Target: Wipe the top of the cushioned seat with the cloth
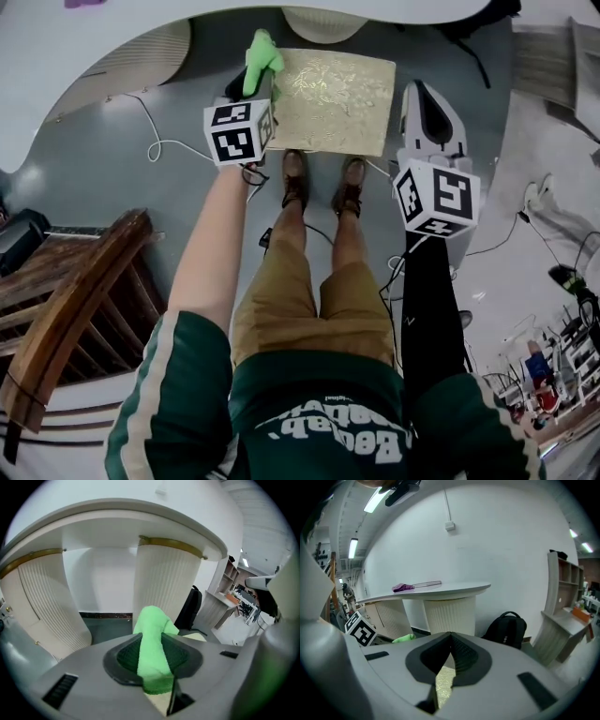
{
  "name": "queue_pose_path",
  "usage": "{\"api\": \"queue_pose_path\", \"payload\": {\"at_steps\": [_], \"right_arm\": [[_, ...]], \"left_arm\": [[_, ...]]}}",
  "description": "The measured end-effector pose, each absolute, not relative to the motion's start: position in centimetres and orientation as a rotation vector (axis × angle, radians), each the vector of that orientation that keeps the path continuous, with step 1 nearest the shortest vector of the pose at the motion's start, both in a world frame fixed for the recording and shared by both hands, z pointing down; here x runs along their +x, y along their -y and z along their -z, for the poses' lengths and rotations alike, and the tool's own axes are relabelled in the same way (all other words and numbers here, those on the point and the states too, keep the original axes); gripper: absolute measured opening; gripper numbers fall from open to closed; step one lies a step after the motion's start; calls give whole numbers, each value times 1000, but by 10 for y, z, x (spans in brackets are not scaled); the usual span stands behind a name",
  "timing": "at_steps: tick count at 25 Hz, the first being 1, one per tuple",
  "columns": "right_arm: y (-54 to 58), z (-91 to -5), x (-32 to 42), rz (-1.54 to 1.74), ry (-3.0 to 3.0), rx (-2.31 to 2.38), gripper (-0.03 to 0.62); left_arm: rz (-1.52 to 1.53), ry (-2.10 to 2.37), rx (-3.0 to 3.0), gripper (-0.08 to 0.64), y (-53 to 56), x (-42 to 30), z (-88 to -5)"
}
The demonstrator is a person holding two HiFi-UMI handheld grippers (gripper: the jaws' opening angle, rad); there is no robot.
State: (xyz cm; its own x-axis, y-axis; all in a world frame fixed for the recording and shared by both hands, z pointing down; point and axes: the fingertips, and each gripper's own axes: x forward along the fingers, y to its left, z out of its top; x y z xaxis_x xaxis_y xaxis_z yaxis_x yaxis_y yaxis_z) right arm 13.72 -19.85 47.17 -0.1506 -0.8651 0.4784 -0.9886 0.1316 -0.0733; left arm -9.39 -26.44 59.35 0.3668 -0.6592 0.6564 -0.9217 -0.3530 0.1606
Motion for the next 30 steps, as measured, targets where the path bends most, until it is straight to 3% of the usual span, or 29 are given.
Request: {"api": "queue_pose_path", "payload": {"at_steps": [6,13,24,30], "right_arm": [[175,-466,191,-540,2077,1847,8],[146,-472,236,-576,2046,1900,8],[108,-499,284,-637,1996,1924,8],[114,-502,281,-640,2009,1912,8]], "left_arm": [[-595,1237,2203,124,228,14,-576],[-644,1045,2204,123,175,120,-611],[-929,924,2090,123,139,160,-713],[-973,926,2088,123,142,157,-717]]}}
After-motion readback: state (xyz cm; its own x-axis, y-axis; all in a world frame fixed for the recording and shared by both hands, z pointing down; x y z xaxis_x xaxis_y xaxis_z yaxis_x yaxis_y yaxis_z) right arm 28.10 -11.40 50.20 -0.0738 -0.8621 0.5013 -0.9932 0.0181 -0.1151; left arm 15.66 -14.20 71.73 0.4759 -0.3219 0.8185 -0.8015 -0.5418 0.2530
